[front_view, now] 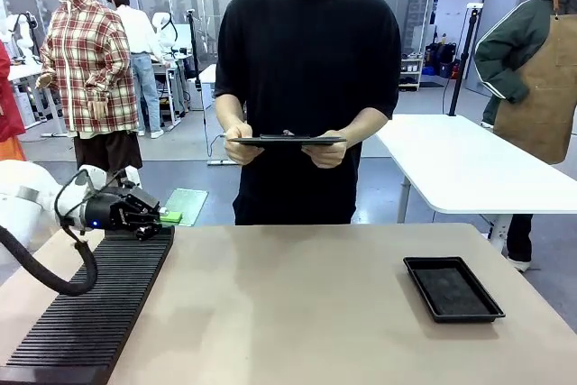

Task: Inspect the PCB.
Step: Pick up the Blank PCB and present it to the human, then release the Blank PCB you were holding.

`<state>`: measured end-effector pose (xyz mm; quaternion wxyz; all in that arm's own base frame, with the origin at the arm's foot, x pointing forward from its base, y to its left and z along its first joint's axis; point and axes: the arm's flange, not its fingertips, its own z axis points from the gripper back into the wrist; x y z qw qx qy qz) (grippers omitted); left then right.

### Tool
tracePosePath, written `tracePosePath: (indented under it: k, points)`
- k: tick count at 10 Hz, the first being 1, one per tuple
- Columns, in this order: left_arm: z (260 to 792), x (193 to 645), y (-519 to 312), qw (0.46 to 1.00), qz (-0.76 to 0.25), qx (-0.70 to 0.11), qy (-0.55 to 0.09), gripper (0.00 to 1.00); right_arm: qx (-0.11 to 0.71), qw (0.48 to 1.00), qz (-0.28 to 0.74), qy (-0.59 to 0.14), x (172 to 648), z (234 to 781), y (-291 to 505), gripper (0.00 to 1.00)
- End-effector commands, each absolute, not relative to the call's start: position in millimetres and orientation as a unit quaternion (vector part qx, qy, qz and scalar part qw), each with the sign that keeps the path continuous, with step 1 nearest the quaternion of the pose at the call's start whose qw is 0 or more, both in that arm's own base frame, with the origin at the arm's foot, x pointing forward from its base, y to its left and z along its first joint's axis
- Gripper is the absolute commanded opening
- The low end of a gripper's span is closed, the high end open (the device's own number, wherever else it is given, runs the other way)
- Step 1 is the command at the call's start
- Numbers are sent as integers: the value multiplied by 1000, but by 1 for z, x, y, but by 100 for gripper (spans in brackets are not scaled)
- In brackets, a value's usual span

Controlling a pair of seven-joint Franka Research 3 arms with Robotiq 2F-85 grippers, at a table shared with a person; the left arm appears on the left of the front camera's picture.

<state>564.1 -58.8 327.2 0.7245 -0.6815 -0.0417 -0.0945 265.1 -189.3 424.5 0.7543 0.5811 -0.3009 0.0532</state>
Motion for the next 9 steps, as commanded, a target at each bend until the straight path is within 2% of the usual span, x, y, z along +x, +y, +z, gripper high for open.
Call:
tracePosePath:
  k: [1, 3, 4, 9]
  points:
    - [332, 567, -63, 711, -74, -697, -60, 3, 581, 751, 60, -308, 265, 425, -190, 100]
    - [333, 571, -64, 705, -81, -699, -85, 3, 581, 751, 60, -308, 265, 425, -190, 100]
    - [322, 568, -59, 714, -75, -695, -50, 3, 581, 751, 60, -308, 265, 425, -190, 100]
    - [322, 568, -59, 714, -75, -695, -50, 3, 581, 751, 60, -308, 265, 425, -190, 100]
